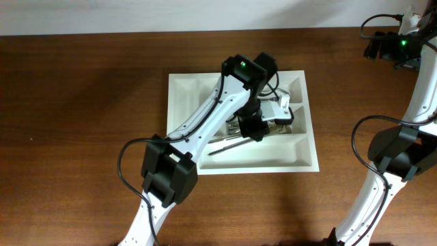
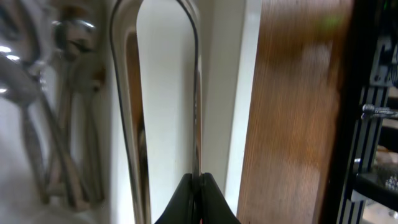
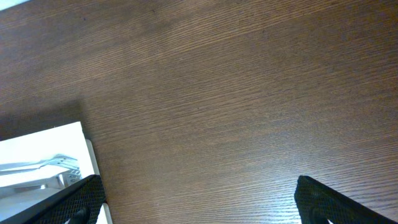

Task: Pack container
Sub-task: 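Lift the tongs and lower them into the tray's middle compartment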

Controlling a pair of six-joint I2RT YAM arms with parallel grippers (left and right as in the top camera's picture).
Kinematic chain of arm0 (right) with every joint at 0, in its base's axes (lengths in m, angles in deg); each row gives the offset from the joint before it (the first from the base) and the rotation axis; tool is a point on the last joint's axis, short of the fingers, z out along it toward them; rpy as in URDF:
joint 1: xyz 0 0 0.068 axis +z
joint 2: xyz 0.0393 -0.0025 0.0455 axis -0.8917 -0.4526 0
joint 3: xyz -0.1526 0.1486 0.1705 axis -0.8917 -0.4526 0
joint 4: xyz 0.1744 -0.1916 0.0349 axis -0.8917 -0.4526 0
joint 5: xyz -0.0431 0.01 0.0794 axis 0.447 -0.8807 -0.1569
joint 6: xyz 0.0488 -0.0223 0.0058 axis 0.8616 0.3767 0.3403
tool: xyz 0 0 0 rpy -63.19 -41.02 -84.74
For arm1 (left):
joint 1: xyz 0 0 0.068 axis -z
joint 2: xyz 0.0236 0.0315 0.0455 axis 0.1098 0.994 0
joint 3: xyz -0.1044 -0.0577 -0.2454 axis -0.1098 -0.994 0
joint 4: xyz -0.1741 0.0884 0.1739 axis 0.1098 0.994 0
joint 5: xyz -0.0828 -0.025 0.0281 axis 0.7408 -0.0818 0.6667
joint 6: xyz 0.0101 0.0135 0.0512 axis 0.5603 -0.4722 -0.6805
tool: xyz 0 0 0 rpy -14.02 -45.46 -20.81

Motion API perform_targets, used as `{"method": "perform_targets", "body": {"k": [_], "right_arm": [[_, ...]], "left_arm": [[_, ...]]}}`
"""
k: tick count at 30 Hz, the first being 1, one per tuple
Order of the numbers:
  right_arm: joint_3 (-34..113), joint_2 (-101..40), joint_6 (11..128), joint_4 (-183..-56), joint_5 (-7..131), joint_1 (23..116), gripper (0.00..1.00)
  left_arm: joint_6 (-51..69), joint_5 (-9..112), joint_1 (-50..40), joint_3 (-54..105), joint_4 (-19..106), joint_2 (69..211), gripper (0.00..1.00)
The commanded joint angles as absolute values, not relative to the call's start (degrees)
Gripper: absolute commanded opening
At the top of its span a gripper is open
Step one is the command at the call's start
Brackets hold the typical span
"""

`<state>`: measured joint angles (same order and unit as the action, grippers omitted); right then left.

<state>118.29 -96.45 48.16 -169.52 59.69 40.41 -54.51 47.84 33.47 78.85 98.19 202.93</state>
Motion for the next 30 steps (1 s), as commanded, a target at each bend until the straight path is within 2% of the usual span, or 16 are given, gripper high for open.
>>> {"method": "perform_targets", "body": {"k": [1, 12, 16, 24, 30], "right_arm": [[119.3, -95.1, 48.8, -169.5, 59.6, 40.6, 0.99], [119.3, -95.1, 48.8, -169.5, 59.6, 40.6, 0.98], [119.3, -95.1, 48.8, -169.5, 59.6, 40.6, 0.99], [119.3, -95.1, 48.8, -169.5, 59.6, 40.6, 0.99], [119.3, -95.1, 48.8, -169.5, 59.6, 40.6, 0.99]], "left_arm": [[-57.5, 48.3, 34.1, 74.8, 96.3, 202.8, 0.02], [-57.5, 48.3, 36.9, 69.8, 92.4, 202.8, 0.02], [-57.5, 48.1, 37.6, 69.1, 91.3, 202.9, 0.06], [-57.5, 43.8, 37.5, 68.7, 90.7, 202.9, 0.07], [-57.5, 43.8, 37.5, 68.7, 90.1, 202.9, 0.29]]}}
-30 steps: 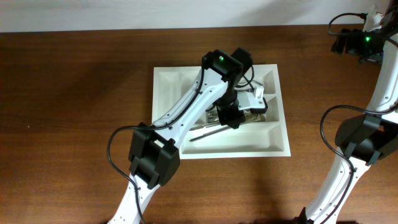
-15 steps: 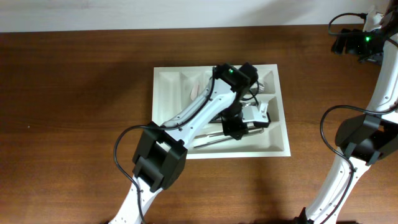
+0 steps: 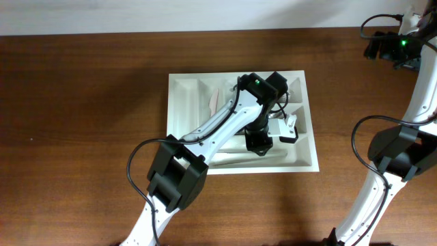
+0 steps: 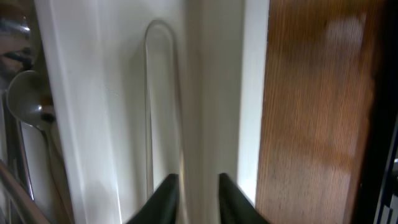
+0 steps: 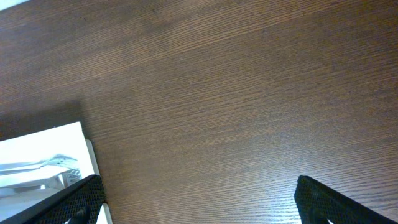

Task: Pack container
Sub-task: 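Lift the tongs and lower them into the tray's middle compartment, then release the tongs in the bottom compartment and raise the left gripper away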

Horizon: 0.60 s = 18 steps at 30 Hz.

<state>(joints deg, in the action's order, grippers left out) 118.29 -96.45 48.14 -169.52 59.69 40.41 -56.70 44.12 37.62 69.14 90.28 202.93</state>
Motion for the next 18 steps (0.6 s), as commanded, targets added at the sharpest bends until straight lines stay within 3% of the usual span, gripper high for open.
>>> {"method": "perform_targets", "body": {"k": [1, 12, 18], "right_arm": [[119.3, -95.1, 48.8, -169.5, 59.6, 40.6, 0.99], [119.3, -95.1, 48.8, -169.5, 59.6, 40.6, 0.99], [119.3, -95.1, 48.8, -169.5, 59.6, 40.6, 0.99]], "left_arm": [[-57.4, 43.8, 37.5, 68.7, 90.1, 202.9, 0.3], [-53.9, 45.3, 35.2, 75.6, 92.7, 202.8, 0.31], [-41.8, 45.1, 26.9, 89.3, 93.8, 202.8, 0.3]]}}
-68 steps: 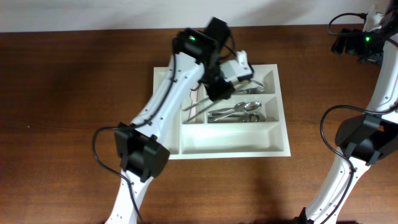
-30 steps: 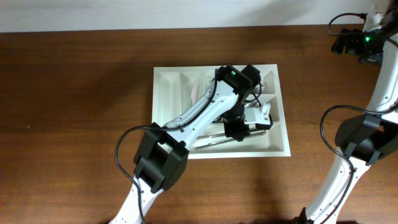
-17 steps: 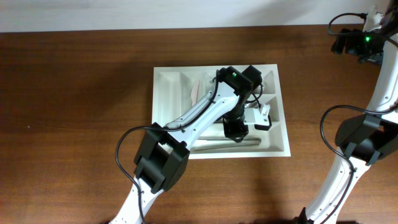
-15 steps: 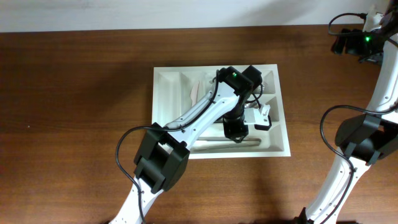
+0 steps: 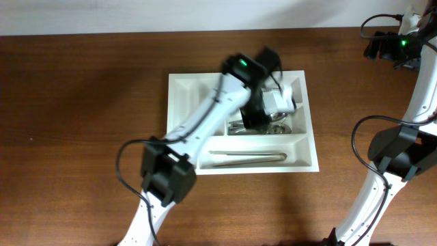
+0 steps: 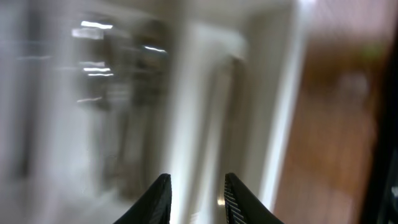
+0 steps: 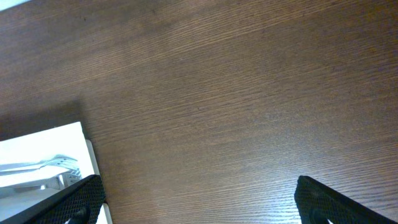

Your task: Pack container

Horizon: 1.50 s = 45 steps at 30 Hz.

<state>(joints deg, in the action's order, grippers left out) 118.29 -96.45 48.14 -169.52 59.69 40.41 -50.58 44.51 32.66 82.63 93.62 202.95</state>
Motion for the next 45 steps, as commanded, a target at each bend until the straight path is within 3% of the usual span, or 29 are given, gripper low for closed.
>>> {"method": "perform_targets", "body": {"k": [1, 8, 13, 16, 23, 45], "right_arm": [[119.3, -95.1, 48.8, -169.5, 59.6, 40.6, 0.99], [119.3, -95.1, 48.8, -169.5, 59.6, 40.6, 0.99], [119.3, -95.1, 48.8, -169.5, 59.6, 40.6, 0.99], [119.3, -95.1, 48.8, -169.5, 59.6, 40.6, 0.99], [119.3, -95.1, 48.8, -169.5, 59.6, 40.6, 0.99], [119.3, -95.1, 48.8, -169.5, 59.6, 40.6, 0.99]], "left_arm": [[-38.9, 44.2, 25.0, 91.0, 93.6, 202.8, 0.3], [-21.5, 32.3, 12.0, 96.1, 94.0, 202.8, 0.31], [-15.6, 25.9, 3.6, 96.1, 93.6, 202.8, 0.36], [-15.1, 25.1, -0.1, 96.1, 93.1, 202.8, 0.5], [-14.8, 25.1, -4.8, 96.0, 92.6, 202.8, 0.99], [-14.8, 19.9, -8.7, 96.0, 92.1, 202.8, 0.99]]}}
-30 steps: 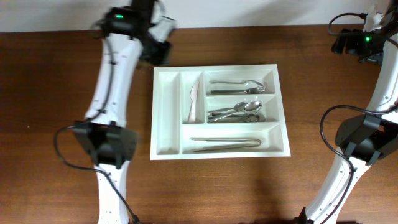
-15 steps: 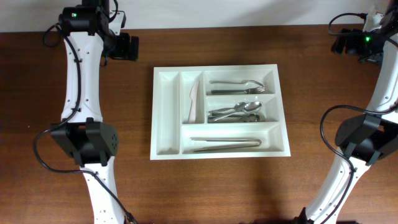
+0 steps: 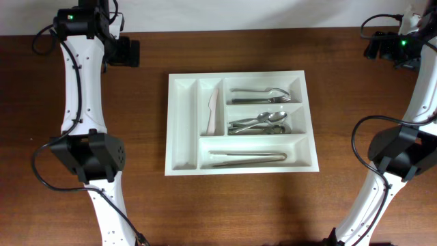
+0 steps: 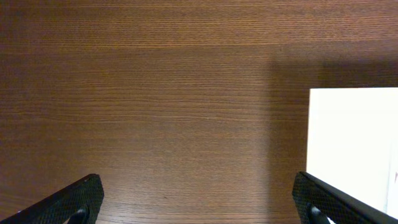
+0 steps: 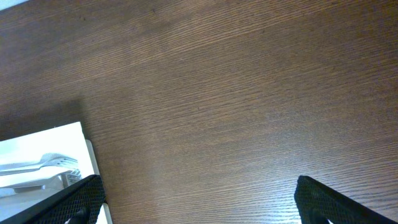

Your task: Pack container

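The white cutlery tray [image 3: 183,123] lies mid-table. It holds forks [image 3: 263,94] at the back right, spoons [image 3: 259,124] below them, metal tongs [image 3: 247,157] in the long front compartment and a pale utensil [image 3: 214,109] in a narrow slot. My left gripper [image 3: 126,52] hangs open over bare wood at the back left, well clear of the tray. In the left wrist view the left gripper [image 4: 199,211] is empty, with a tray corner [image 4: 351,143] at the right edge. My right gripper [image 3: 382,48] stays open at the back right; in the right wrist view the right gripper [image 5: 199,208] is over bare wood, with a tray corner [image 5: 43,149] at the left.
Brown wooden table [image 3: 82,178] on all sides of the tray. A white wall strip runs along the back edge. The right arm's base and cables [image 3: 392,150] stand at the right side.
My left gripper was open and blurred above the tray's right compartments. Now it is at the back left corner over bare table. The tray's contents lie unchanged and the right arm is still.
My left gripper was shut on the metal tongs over the tray's front compartment. Then it stood open with the tongs lying in that compartment. Afterwards it was higher over the spoons, and now it is away at the back left. The right arm never moved.
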Controlling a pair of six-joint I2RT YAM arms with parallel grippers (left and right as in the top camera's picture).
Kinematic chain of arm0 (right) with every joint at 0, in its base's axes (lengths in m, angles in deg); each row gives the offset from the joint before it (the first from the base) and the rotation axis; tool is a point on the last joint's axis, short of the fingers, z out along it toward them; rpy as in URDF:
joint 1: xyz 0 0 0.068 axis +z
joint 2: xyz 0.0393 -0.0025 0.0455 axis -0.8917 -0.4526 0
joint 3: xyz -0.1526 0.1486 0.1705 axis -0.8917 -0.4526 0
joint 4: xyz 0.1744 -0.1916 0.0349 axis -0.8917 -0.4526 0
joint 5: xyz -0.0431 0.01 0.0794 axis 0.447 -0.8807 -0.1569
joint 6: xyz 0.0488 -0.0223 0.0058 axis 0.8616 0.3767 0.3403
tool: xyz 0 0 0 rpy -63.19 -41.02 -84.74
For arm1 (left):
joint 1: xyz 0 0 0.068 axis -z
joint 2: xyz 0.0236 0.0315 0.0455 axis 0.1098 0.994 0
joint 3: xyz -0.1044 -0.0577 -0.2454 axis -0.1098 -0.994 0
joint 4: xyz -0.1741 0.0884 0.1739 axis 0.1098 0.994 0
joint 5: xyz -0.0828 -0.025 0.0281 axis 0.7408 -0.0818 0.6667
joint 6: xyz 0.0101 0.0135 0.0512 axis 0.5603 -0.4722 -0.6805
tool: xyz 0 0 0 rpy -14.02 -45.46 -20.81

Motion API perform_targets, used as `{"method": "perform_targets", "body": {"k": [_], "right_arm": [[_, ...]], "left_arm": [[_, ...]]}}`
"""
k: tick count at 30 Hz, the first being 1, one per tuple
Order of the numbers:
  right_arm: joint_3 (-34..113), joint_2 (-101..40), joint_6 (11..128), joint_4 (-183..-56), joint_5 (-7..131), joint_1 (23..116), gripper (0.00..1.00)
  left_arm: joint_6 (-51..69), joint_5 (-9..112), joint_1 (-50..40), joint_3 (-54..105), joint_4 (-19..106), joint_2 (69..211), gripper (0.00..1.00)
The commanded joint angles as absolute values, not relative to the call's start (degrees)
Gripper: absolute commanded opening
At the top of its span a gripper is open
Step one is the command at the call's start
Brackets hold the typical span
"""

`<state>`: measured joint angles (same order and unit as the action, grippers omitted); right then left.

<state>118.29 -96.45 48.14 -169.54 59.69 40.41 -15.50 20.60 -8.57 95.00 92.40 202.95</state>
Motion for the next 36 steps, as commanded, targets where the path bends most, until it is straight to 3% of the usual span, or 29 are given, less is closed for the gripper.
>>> {"method": "perform_targets", "body": {"k": [1, 14, 22, 29, 36], "right_arm": [[119.3, -95.1, 48.8, -169.5, 59.6, 40.6, 0.99], [119.4, -90.9, 48.8, -169.5, 59.6, 40.5, 0.99], [119.3, -71.8, 48.8, -169.5, 59.6, 42.8, 0.99], [118.1, -55.8, 48.8, -169.5, 59.6, 50.2, 0.99], [106.0, -40.7, 48.4, -169.3, 59.8, 59.0, 0.99]], "left_arm": [[-14.8, 19.9, -8.7, 96.0, 92.1, 202.8, 0.99], [-14.8, 19.9, -8.7, 96.0, 92.1, 202.8, 0.99], [-14.8, 19.9, -8.7, 96.0, 92.1, 202.8, 0.99], [-14.8, 19.9, -8.7, 96.0, 92.1, 202.8, 0.99], [-14.8, 19.9, -8.7, 96.0, 92.1, 202.8, 0.99]]}}
